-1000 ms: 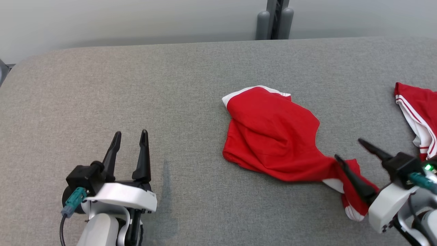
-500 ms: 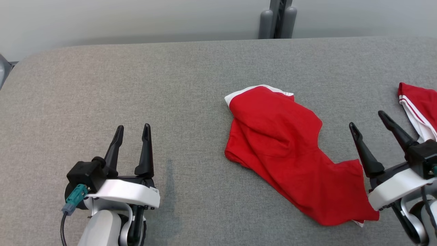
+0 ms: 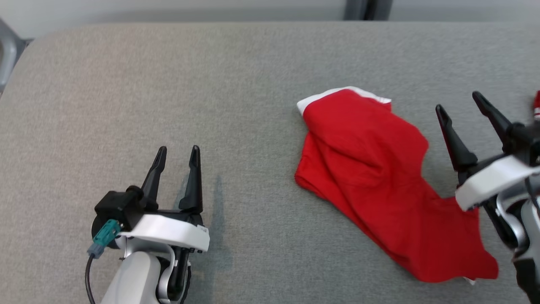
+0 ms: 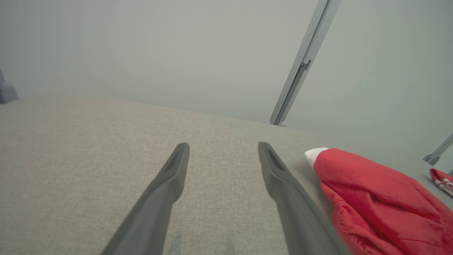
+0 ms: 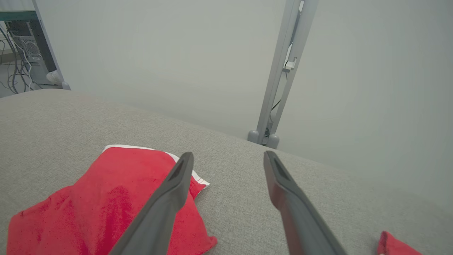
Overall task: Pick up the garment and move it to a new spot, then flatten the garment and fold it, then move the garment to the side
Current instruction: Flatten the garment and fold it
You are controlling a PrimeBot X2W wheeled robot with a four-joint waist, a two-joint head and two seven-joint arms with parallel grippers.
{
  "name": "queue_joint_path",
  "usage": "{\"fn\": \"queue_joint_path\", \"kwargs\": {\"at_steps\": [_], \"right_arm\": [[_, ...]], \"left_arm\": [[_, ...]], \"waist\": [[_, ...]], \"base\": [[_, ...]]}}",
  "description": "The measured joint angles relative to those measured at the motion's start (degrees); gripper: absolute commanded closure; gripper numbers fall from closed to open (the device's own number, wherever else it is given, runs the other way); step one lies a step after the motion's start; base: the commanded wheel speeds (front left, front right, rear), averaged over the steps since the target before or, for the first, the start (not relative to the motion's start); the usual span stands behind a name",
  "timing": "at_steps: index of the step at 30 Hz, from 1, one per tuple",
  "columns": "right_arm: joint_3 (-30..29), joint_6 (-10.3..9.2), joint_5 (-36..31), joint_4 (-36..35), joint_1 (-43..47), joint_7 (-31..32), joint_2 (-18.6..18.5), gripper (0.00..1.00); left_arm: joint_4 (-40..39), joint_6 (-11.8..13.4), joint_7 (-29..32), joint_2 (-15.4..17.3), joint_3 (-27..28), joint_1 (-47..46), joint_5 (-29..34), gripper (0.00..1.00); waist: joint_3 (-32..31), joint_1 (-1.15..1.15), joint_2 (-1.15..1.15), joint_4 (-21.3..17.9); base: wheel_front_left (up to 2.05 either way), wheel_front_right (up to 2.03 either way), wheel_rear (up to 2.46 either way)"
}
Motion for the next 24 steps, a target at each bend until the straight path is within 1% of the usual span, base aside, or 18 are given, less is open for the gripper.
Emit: {"fn": "queue_joint_path", "kwargs": {"at_steps": [2, 5, 7, 9, 11, 18, 24], "right_arm": [[0.9, 0.01, 2.9, 2.4, -2.9, 1.5, -0.5, 0.0], [2.1, 0.0, 4.5, 7.0, -7.4, 3.4, -3.4, 0.0], [2.4, 0.0, 7.7, 10.2, -9.9, 5.2, -4.0, 0.0], [4.3, 0.0, 9.8, 13.3, -11.8, 7.6, -5.2, 0.0], [7.1, 0.0, 11.4, 15.1, -13.4, 8.6, -7.1, 0.0], [14.1, 0.0, 19.8, 17.4, -17.5, 9.6, -10.9, 0.0], [18.5, 0.0, 22.9, 19.7, -19.2, 10.5, -13.4, 0.0]], "left_arm": [[0.0, 0.2, 0.0, 0.0, -0.8, -0.7, -0.4, 0.0], [0.1, 0.2, 0.0, 0.0, -2.6, -1.7, -0.4, 0.0], [0.1, 0.5, 0.0, 0.0, -3.5, -2.4, -0.9, 0.0], [0.1, 0.7, 0.0, 0.0, -4.1, -2.9, -1.5, 0.0], [0.1, 0.8, 0.0, 0.1, -4.7, -3.1, -1.9, 0.0], [0.1, 1.6, 0.0, 0.0, -5.7, -3.1, -3.1, 0.0], [0.1, 1.7, 0.0, 0.0, -6.1, -3.1, -3.4, 0.0]], "waist": [[1.4, 0.0, 0.0, 0.7], [3.4, 0.0, 0.0, 2.2], [4.4, 0.0, 0.0, 3.5], [5.4, 0.0, 0.0, 4.8], [6.2, 0.0, 0.0, 6.2], [7.7, 0.0, 0.0, 10.0], [8.2, 0.0, 0.0, 11.2]], "base": [[0.0, 0.0, 0.0], [0.0, 0.0, 0.0], [0.0, 0.0, 0.0], [0.0, 0.0, 0.0], [0.0, 0.0, 0.0], [0.0, 0.0, 0.0], [0.0, 0.0, 0.0]]}}
